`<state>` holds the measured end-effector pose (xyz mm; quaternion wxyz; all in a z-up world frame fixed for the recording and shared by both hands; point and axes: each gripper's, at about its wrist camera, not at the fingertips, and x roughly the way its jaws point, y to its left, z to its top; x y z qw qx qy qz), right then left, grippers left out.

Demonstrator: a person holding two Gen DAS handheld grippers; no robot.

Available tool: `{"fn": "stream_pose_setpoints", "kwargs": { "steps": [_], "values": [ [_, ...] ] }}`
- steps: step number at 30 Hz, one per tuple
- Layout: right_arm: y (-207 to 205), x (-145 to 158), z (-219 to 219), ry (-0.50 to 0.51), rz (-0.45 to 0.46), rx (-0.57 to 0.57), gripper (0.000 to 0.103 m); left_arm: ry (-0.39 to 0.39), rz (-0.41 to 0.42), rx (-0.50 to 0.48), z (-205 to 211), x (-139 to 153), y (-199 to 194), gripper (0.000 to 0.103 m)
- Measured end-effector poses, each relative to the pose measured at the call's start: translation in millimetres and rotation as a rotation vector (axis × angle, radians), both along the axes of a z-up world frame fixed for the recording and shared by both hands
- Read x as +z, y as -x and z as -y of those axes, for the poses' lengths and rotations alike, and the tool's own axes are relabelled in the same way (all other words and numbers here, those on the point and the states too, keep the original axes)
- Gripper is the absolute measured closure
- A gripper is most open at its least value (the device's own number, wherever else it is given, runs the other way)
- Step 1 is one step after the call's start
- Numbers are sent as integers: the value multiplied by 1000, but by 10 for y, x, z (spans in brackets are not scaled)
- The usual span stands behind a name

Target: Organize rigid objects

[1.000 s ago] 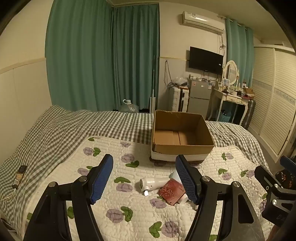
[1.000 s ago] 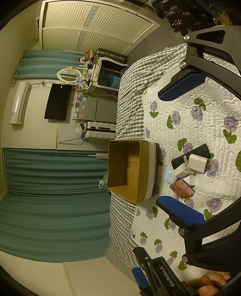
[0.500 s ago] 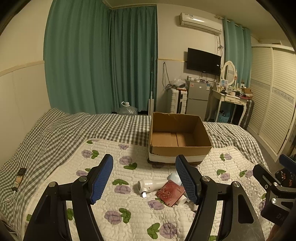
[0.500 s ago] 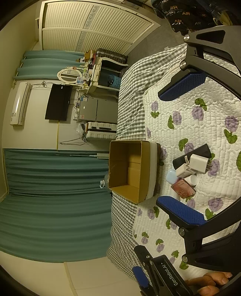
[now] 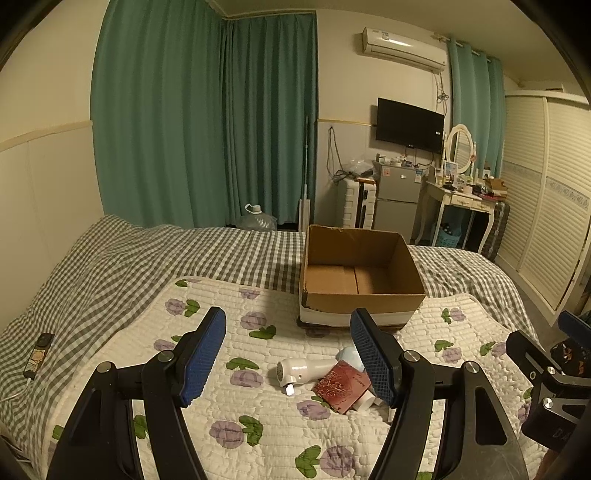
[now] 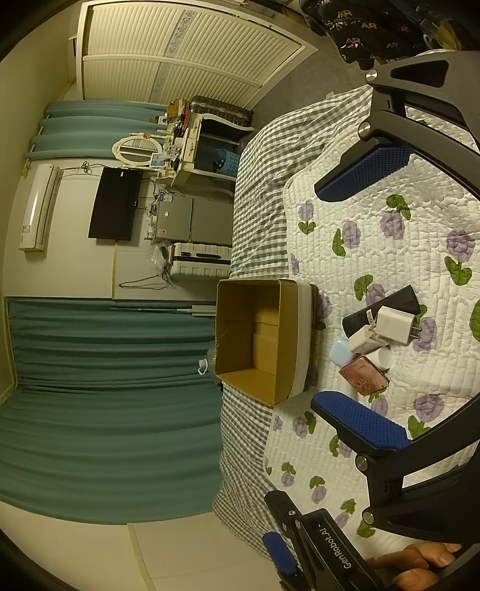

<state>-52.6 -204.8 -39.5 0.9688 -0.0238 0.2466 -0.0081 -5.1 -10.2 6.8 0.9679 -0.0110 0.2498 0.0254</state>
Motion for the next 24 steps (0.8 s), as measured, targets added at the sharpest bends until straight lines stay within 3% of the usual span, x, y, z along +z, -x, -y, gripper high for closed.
{"fn": "stream_pose_setpoints", "kwargs": {
  "steps": [24],
  "values": [
    [11,-1,16,-14,1,-5,0,-3,9,-6,8,32,22,30]
  ]
}}
